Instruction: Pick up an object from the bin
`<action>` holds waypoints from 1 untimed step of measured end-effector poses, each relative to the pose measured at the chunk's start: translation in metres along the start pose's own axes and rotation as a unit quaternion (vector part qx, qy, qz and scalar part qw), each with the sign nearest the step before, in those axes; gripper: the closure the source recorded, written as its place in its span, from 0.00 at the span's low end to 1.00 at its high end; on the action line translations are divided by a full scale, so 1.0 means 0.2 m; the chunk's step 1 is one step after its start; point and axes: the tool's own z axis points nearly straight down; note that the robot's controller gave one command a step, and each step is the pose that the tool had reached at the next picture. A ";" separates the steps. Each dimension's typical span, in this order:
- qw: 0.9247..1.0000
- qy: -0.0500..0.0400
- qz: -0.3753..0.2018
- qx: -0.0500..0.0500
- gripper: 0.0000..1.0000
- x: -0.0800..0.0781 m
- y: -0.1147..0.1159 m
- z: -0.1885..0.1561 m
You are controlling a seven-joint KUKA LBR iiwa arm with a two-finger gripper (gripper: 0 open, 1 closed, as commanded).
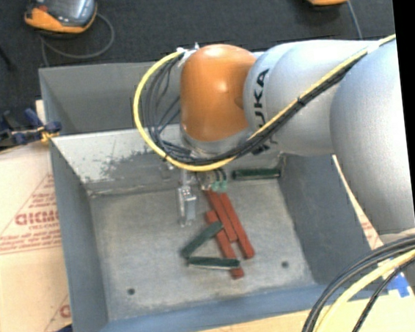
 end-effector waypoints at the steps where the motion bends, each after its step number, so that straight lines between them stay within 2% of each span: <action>1: 0.999 0.004 -0.036 -0.001 0.00 0.39 -0.20 0.37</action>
Offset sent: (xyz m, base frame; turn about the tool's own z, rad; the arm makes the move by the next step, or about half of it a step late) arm -0.0714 -0.0425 -0.0684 -0.0778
